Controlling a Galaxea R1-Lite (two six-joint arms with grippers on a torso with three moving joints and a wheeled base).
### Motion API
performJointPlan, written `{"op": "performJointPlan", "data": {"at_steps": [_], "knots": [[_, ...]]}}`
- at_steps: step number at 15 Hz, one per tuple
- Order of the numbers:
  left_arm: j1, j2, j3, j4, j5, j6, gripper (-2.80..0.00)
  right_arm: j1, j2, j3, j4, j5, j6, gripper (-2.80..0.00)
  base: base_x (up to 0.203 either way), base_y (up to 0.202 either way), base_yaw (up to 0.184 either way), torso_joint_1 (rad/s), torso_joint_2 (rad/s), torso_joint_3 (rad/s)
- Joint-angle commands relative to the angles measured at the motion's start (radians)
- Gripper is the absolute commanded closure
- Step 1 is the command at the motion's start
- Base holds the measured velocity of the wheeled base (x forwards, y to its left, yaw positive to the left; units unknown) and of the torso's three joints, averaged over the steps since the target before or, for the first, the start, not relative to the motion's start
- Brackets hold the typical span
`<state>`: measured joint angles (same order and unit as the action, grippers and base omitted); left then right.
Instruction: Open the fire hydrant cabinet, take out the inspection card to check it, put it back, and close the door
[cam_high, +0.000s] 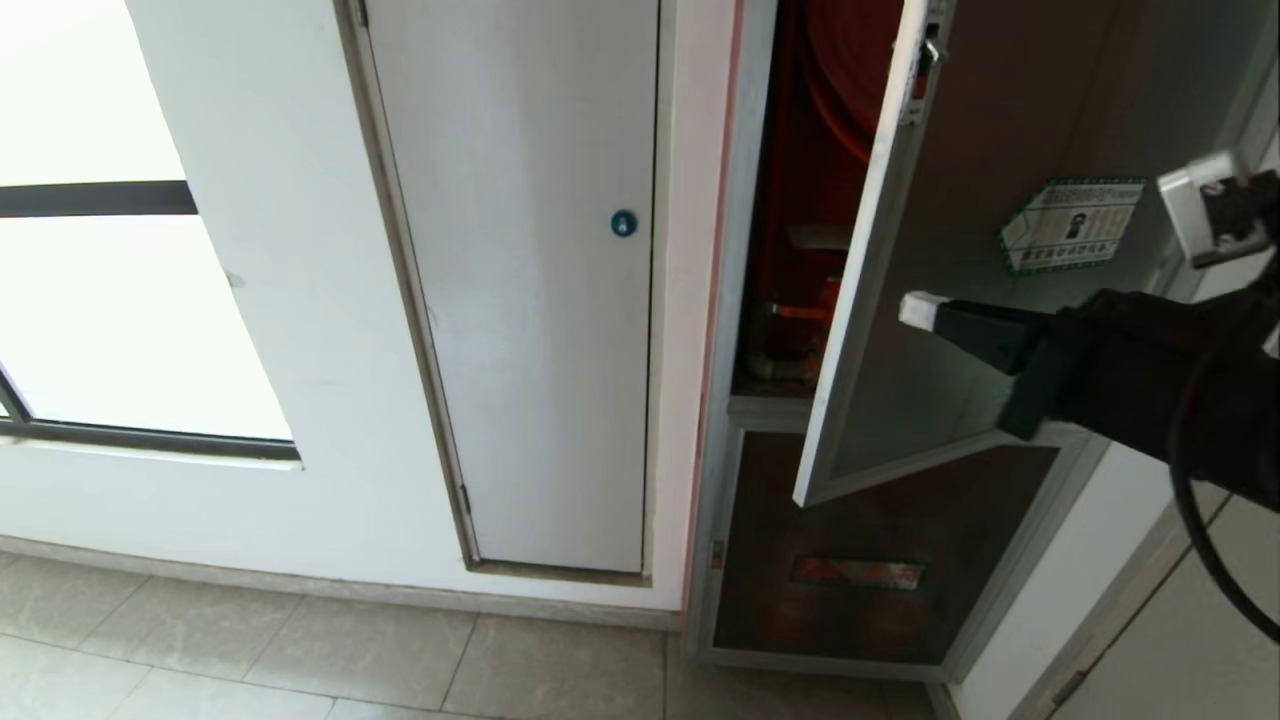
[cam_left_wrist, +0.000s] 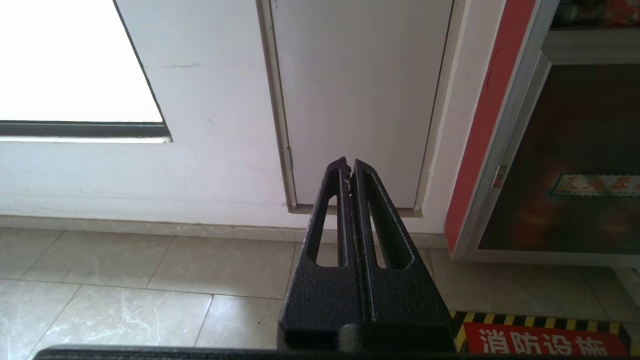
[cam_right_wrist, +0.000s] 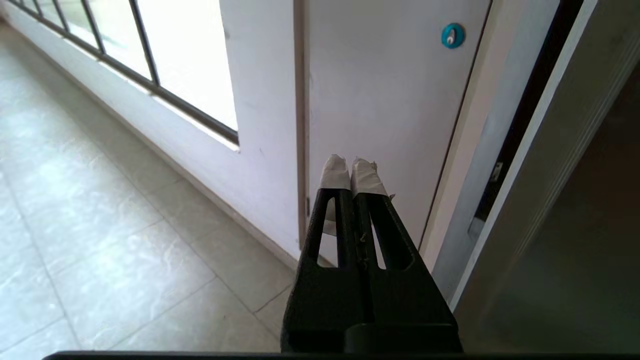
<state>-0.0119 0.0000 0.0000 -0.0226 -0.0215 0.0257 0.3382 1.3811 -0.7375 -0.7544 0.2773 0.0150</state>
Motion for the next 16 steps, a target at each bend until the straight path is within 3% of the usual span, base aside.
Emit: {"op": "performJointPlan", "data": {"at_steps": [1, 5, 11, 16], "knots": [[0.0, 0.002, 0.014, 0.0, 0.0, 0.0, 0.0, 0.007, 0.203, -0.076, -0.108, -0.034, 0.008, 0.0, 0.0, 0.0, 0.0, 0.0, 0.0, 0.0], [0.0, 0.002, 0.014, 0.0, -0.002, 0.0, 0.0, 0.009, 0.38, -0.22, -0.224, -0.133, 0.014, 0.0, 0.0, 0.0, 0.0, 0.0, 0.0, 0.0], [0.0, 0.002, 0.014, 0.0, 0.0, 0.0, 0.0, 0.066, 0.559, -0.321, -0.461, -0.419, 0.01, 0.0, 0.0, 0.0, 0.0, 0.0, 0.0, 0.0], [0.0, 0.002, 0.014, 0.0, -0.001, 0.0, 0.0, 0.077, 0.632, -0.423, -0.502, -0.501, 0.01, 0.0, 0.0, 0.0, 0.0, 0.0, 0.0, 0.0]]}}
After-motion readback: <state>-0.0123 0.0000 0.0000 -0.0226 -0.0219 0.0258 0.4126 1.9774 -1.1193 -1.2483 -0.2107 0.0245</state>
